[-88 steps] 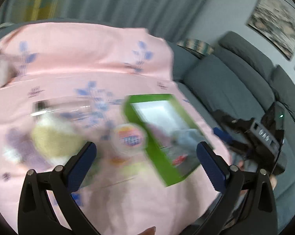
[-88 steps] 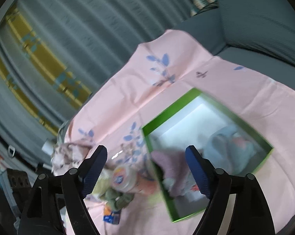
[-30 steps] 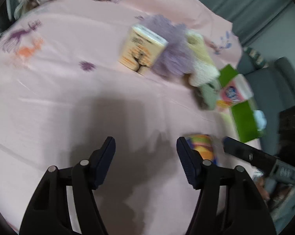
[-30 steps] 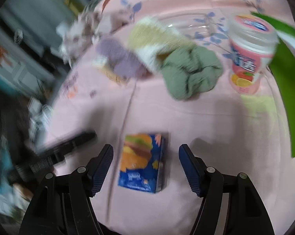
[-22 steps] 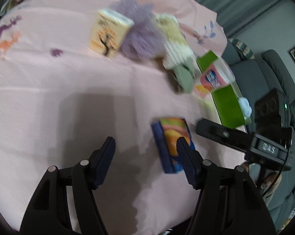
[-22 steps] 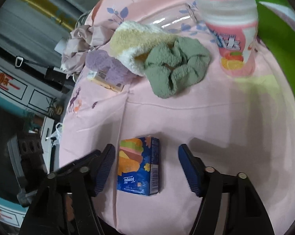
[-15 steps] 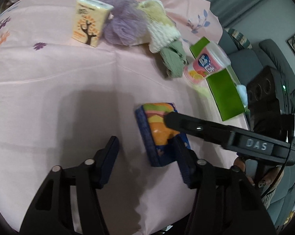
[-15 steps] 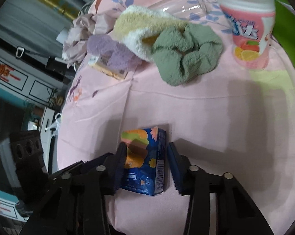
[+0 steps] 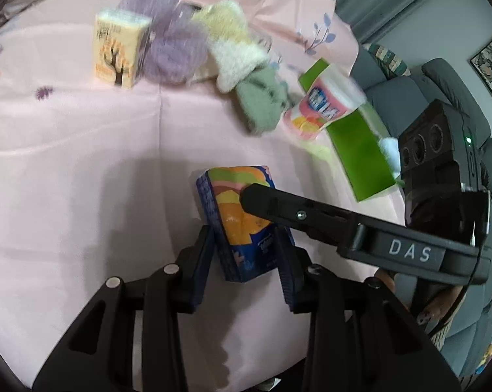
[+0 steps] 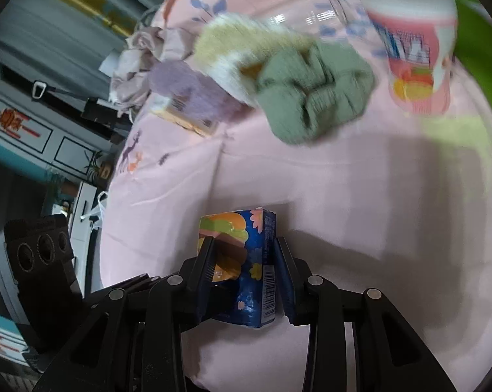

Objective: Organize soft objects
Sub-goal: 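Carry the tissue pack into the green box with the right gripper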

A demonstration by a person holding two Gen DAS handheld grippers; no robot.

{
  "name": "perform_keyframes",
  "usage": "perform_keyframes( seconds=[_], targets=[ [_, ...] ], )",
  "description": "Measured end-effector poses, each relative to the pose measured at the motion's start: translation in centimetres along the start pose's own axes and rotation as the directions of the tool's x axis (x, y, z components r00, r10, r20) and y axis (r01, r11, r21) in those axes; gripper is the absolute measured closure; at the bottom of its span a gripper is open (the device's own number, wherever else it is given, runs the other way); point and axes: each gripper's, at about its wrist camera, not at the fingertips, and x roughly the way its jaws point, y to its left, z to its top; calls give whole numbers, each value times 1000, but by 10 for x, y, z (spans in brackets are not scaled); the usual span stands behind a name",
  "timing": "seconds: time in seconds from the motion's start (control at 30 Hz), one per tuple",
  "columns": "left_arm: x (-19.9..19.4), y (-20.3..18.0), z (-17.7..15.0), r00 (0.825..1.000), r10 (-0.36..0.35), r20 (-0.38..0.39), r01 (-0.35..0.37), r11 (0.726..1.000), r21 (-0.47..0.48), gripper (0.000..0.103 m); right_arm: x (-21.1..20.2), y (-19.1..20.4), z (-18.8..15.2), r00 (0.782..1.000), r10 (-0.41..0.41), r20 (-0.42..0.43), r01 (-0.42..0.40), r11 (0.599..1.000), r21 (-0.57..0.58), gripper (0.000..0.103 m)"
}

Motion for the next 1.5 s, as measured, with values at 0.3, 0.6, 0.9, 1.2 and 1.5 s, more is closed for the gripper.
perform_keyframes(
  seconds=[0.3, 0.6, 0.9, 1.2, 1.5],
  targets=[
    [-44, -66, 38, 986, -23, 163, -2, 988, 152, 67, -88, 29, 27, 974, 2, 228, 22, 994, -103, 66],
    [-70, -137, 92, 944, -120, 307, 26, 955, 294, 67, -176, 39, 74, 904, -40, 425, 112, 983, -146, 66],
    [-22, -199, 111, 954, -173, 246, 60, 911, 408, 67, -217, -39, 71, 842, -64, 536, 66, 998, 15, 66],
    [49, -232, 116, 975, -191, 112, 126, 896, 426, 67, -223, -111, 68, 844, -155, 514, 46, 975, 219, 66],
    [99, -238, 118, 987, -163, 10, 146, 907, 395, 67, -207, -153, 69, 867, -230, 442, 68, 933, 353, 66]
  ],
)
